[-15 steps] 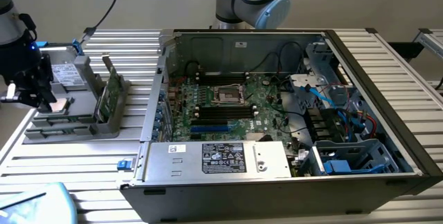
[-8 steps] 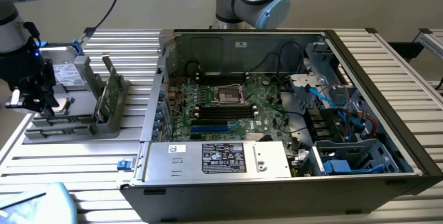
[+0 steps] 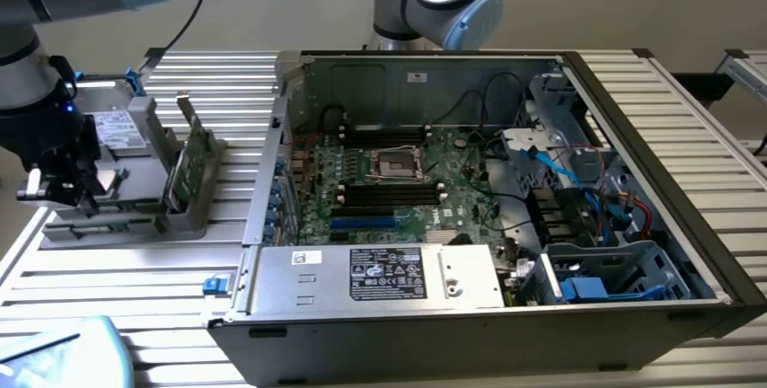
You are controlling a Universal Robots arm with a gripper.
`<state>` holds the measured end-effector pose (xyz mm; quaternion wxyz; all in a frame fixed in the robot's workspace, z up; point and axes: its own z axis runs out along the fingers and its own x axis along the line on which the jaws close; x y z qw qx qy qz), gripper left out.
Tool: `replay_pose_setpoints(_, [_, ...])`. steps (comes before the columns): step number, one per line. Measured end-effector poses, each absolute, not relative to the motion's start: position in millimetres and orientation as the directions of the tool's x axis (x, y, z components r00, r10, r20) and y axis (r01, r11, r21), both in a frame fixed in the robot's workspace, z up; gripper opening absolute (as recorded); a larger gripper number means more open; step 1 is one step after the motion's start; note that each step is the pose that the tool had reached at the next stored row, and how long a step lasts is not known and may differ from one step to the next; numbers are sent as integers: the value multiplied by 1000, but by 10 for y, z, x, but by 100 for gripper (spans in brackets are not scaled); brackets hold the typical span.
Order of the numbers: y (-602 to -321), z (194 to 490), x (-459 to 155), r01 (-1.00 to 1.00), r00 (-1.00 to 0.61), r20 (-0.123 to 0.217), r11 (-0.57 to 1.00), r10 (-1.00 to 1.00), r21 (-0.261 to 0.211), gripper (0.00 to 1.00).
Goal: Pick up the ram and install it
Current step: 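Pick up the ram and move it above insertion slot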
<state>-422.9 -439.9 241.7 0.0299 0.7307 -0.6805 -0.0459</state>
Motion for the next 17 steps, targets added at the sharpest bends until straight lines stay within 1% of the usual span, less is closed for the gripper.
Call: replay_pose_setpoints(17, [-4438,2106,-4165,-991,78,-27,-81,-997,109,34])
